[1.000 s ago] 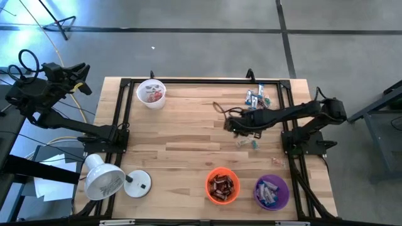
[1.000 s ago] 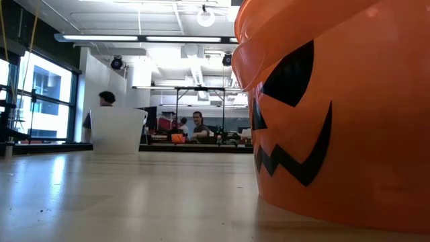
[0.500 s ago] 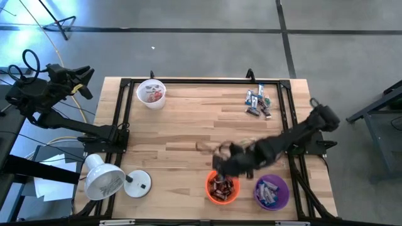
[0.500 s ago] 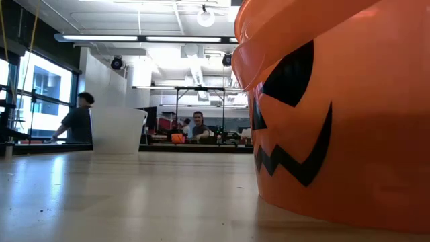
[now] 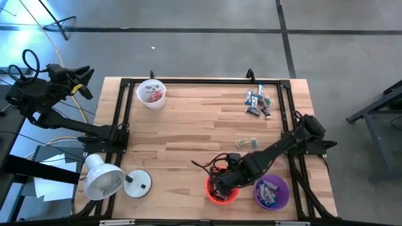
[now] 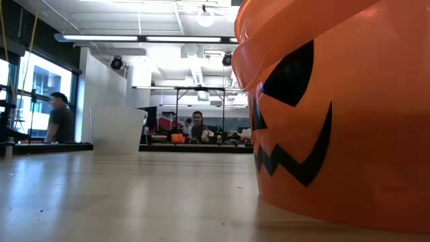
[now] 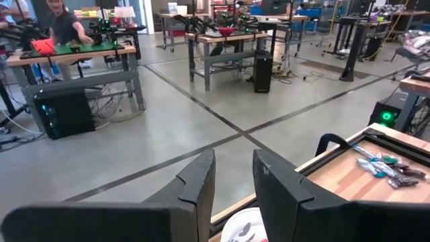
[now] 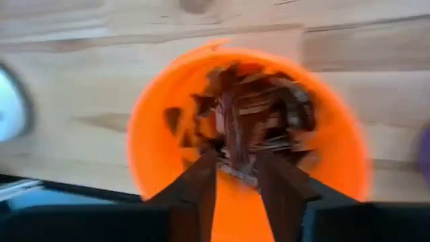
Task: Organize candy in baskets
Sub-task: Put the brown chocolate into the orange bucket, then put the blue gummy into the white bucket
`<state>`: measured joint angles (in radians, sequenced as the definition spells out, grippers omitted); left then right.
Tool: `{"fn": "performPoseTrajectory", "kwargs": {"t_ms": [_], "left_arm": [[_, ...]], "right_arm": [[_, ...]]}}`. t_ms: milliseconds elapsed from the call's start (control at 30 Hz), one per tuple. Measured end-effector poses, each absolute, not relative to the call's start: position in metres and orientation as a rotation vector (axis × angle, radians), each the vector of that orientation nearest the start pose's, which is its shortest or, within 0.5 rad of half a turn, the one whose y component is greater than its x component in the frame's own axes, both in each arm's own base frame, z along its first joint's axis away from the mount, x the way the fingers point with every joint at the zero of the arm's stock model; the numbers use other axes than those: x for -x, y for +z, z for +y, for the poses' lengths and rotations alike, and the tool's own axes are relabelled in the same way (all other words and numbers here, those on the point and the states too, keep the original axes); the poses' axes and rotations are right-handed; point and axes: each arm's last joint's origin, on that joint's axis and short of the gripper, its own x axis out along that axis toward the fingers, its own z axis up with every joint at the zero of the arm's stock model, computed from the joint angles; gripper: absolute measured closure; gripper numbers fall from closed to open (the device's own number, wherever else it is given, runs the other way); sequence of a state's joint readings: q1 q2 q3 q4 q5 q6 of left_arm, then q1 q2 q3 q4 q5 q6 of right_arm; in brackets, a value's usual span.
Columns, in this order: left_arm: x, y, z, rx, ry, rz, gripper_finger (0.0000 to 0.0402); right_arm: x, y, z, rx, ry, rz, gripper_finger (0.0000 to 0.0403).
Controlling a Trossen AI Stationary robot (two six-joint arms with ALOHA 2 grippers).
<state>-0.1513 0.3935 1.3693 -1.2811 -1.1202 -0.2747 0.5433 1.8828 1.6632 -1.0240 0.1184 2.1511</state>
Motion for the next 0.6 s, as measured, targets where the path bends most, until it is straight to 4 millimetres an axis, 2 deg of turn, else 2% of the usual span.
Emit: {"fn": "performPoseTrajectory", "kwargs": {"t_ms": [300, 500, 600], "left_arm": [[0.056, 0.418, 0.036, 0.029, 1.045, 0.121, 0.0313], [0.057, 0.418, 0.036, 0.026, 1.075, 0.113, 0.0313], [0.057, 0.418, 0.036, 0.030, 1.076, 0.110, 0.0313]], "right_arm": [[-0.330, 0.271, 0.177, -1.386, -0.950, 1.243, 0.0218], [-0.319, 0.291, 0.144, -1.277, -1.024, 1.148, 0.0208], [-0.306, 0.298, 0.126, -1.182, -1.155, 1.122, 0.0208]]}}
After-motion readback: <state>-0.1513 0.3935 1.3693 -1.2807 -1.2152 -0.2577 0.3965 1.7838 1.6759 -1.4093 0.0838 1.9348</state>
